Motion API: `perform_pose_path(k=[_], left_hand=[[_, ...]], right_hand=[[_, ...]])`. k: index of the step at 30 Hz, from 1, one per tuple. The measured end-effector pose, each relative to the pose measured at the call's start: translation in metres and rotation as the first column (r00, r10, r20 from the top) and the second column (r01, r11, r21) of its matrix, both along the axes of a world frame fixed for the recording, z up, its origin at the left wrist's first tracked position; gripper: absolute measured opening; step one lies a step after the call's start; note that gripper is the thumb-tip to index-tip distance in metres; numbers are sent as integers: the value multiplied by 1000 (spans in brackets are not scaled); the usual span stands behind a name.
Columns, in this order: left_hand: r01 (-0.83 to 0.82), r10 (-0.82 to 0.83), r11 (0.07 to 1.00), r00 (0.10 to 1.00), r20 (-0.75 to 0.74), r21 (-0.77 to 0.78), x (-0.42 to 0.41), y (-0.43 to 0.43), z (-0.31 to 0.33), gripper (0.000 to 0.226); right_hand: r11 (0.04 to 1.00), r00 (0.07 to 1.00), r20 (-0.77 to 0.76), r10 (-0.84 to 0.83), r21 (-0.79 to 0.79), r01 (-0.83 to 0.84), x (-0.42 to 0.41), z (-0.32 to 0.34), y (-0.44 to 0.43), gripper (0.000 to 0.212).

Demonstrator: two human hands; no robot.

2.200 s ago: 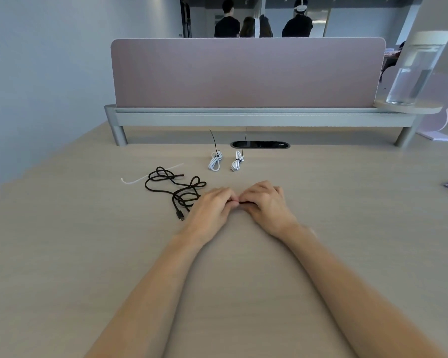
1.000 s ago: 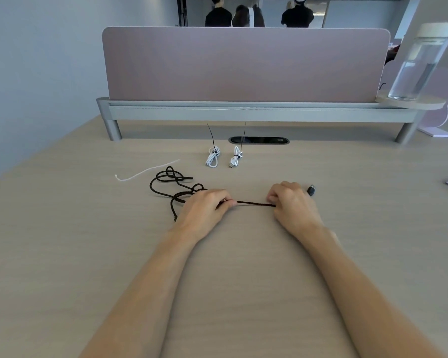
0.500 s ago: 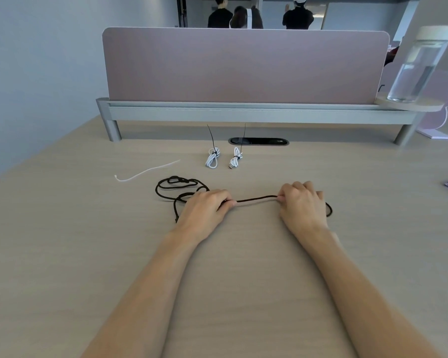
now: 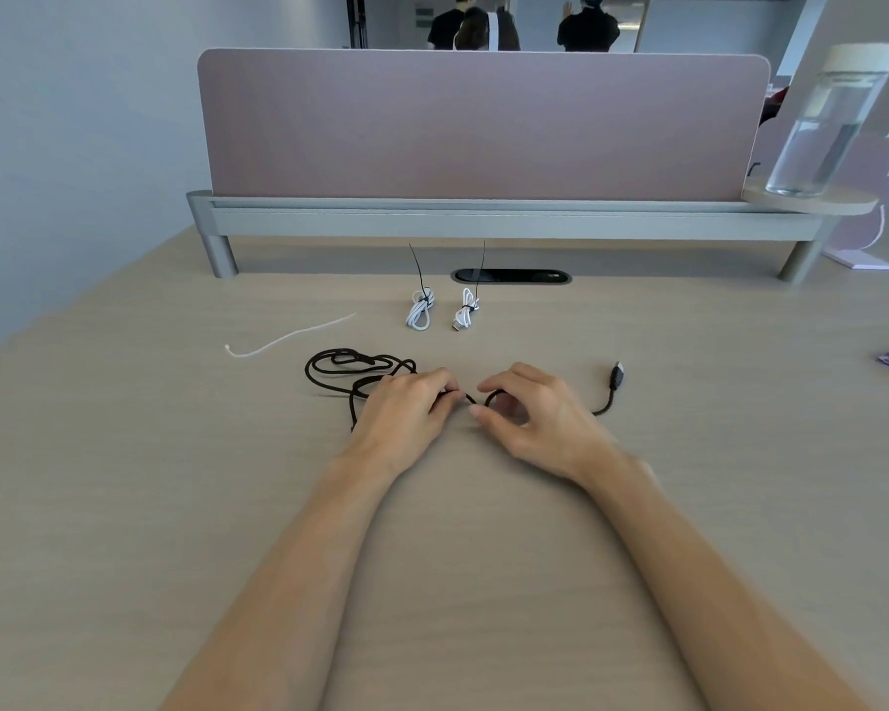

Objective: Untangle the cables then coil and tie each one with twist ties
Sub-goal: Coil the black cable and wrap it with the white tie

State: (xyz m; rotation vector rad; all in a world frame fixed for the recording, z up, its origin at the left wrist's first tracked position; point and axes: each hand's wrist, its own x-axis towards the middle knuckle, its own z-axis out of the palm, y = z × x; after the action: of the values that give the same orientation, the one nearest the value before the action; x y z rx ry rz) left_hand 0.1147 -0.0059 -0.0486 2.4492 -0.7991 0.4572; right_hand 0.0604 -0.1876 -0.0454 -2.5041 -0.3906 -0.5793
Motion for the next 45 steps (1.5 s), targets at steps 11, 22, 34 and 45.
perform_pose_path(k=[11,22,34,45], left_hand=[[-45,45,998,999,-13,40,1,0,0,22],[100,-100,995,994,54,0,-1,-1,0,18],[30,-35,998,994,106,47,6,-1,-5,19],[-15,9,999,993,121,49,7,-2,-6,17]], right_hand=[[735,780,9,-626,-327,594,7,-2,-38,12],[974,992,123,-30,-221,57,18,-12,5,23],[864,944,95,-316,-381,328,7,0,-12,41],[970,981,-119,-155,-204,128,-5,2,21,49]])
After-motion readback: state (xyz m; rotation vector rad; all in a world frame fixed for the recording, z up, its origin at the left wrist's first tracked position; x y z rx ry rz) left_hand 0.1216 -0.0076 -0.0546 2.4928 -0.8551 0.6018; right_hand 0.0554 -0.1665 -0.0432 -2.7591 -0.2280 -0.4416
